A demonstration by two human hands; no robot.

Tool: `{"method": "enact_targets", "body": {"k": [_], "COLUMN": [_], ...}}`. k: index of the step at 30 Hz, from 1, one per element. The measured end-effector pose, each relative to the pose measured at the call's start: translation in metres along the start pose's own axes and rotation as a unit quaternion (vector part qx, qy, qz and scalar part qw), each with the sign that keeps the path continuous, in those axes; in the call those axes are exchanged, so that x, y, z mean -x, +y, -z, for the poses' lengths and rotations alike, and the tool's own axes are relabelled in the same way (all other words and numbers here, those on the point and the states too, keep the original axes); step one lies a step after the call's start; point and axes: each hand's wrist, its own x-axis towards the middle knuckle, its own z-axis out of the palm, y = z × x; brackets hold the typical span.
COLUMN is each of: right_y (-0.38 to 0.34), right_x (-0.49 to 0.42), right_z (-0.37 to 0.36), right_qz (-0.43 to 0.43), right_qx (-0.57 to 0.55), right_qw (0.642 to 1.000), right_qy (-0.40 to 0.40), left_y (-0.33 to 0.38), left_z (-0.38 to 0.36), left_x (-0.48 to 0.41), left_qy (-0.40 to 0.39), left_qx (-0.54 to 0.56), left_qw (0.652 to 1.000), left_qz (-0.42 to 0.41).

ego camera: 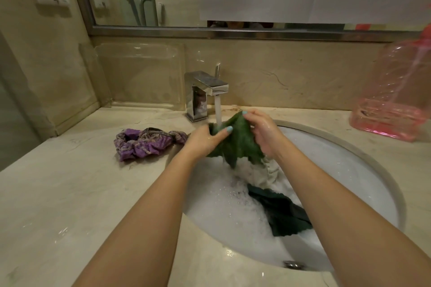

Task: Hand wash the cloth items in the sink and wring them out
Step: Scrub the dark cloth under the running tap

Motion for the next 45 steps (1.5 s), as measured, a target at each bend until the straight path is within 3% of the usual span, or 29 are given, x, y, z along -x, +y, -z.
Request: {"method": "enact_targets", "body": {"k": [3, 5, 8, 10, 13, 15, 21, 24, 27, 31, 34, 39, 45], "right_y": [-0.008, -0.008, -0.004, -0.002, 0.006, 0.014, 0.015, 0.013, 0.016, 0.017, 0.015, 0.019, 0.020], "right_x": [0.000, 0.002, 0.001, -0.002, -0.005, -0.004, -0.002, -0.009, -0.011, 0.003, 0.008, -0.001, 0.006], "right_z": [0.001, 0.002, -0.004, -0.015, -0.029, -0.037, -0.065, -0.067, -0.056, -0.058, -0.065, -0.050, -0.069], "right_qz": [-0.027, -0.045, -0.026, -0.005, 0.044, 0.076, 0.119, 0.169, 0.154, 0.200, 0.231, 0.154, 0.215], "right_qx": [-0.111, -0.164, -0.118, -0.057, 0.054, 0.137, 0.135, 0.187, 0.166, 0.160, 0.181, 0.124, 0.227], "right_qw": [0.993, 0.985, 0.992, 0.998, 0.997, 0.987, 0.983, 0.963, 0.965, 0.960, 0.951, 0.975, 0.947], "right_qy": [0.028, 0.013, -0.019, 0.005, 0.041, 0.022, 0.047, 0.099, 0.133, 0.110, 0.098, 0.104, 0.068], "left_y": [-0.002, -0.002, 0.004, 0.007, 0.011, 0.013, 0.012, 0.019, 0.029, 0.025, 0.021, 0.029, 0.014], "left_z": [0.004, 0.005, 0.004, 0.000, -0.008, -0.011, -0.013, -0.018, -0.026, -0.021, -0.014, -0.023, -0.010], "left_x": [0.002, 0.002, 0.001, -0.003, -0.006, -0.009, -0.011, -0.005, 0.007, -0.001, -0.005, 0.006, -0.008], "left_qy": [-0.039, -0.043, -0.004, 0.045, 0.093, 0.113, 0.189, 0.175, 0.166, 0.151, 0.146, 0.106, 0.128], "left_qx": [-0.008, 0.090, 0.295, 0.339, 0.309, 0.283, 0.188, 0.123, 0.056, 0.151, 0.151, 0.224, 0.257], "left_qw": [0.999, 0.995, 0.955, 0.940, 0.946, 0.953, 0.962, 0.977, 0.984, 0.977, 0.978, 0.968, 0.957], "left_qz": [0.024, 0.026, 0.020, 0.010, 0.008, 0.007, 0.060, -0.010, -0.036, 0.001, 0.013, -0.036, 0.033]}}
